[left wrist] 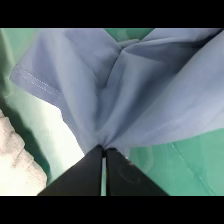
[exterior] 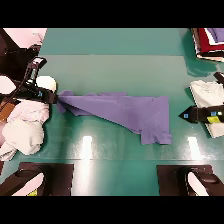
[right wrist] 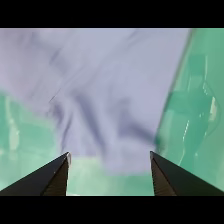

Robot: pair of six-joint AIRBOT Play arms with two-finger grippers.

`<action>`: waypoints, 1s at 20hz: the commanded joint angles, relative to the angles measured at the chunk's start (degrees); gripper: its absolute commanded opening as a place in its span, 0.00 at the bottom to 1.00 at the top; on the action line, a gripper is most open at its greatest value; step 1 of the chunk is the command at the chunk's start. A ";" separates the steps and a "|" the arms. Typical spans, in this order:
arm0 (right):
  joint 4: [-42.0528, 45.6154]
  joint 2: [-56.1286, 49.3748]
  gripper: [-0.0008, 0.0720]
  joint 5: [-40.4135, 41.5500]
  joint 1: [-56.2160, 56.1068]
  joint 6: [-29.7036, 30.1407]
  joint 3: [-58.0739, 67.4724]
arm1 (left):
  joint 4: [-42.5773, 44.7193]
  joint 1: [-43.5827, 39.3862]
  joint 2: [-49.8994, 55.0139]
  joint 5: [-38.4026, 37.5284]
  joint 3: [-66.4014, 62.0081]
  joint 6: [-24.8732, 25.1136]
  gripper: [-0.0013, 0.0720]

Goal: Fold the shirts.

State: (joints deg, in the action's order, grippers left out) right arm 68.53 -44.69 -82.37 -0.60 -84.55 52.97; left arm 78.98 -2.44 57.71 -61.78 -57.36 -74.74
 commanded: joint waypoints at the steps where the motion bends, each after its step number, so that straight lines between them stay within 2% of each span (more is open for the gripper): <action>1: -0.07 -11.10 0.78 11.76 3.54 4.17 0.31 | -0.11 0.04 -0.04 0.00 -0.02 -0.26 0.05; 3: -1.05 -19.15 0.78 16.06 4.87 6.36 0.72 | -0.11 0.04 -0.04 0.04 -0.02 -0.26 0.05; 7: -8.66 -34.56 0.78 17.44 5.07 12.09 7.56 | -0.11 0.04 -0.04 0.26 0.00 -0.33 0.05; 11: -9.49 -45.18 0.78 15.85 2.82 12.11 16.50 | -0.11 0.04 -0.04 0.26 0.00 -0.48 0.05; 15: -9.49 -51.36 0.75 13.31 -0.44 12.11 24.24 | -0.11 0.04 -0.04 0.24 0.00 -0.48 0.05; 16: -9.46 -52.04 0.58 13.09 -1.22 12.13 25.77 | -0.11 0.04 -0.04 0.24 -0.02 -0.48 0.05; 18: -9.42 -52.17 0.09 13.18 -2.56 12.22 27.82 | -0.11 0.04 -0.04 0.22 0.00 -0.48 0.05; 19: -9.44 -52.15 0.04 12.72 -2.97 12.20 29.18 | -0.11 0.04 -0.04 0.28 -0.02 -0.48 0.05; 20: -9.35 -51.84 0.04 11.65 -3.21 12.20 30.62 | -0.04 0.04 -0.11 0.31 -0.26 -0.52 0.05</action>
State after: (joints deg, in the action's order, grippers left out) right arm 59.22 -95.59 -69.04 -2.42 -72.47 79.61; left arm 78.87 -2.44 57.69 -61.54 -57.41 -75.24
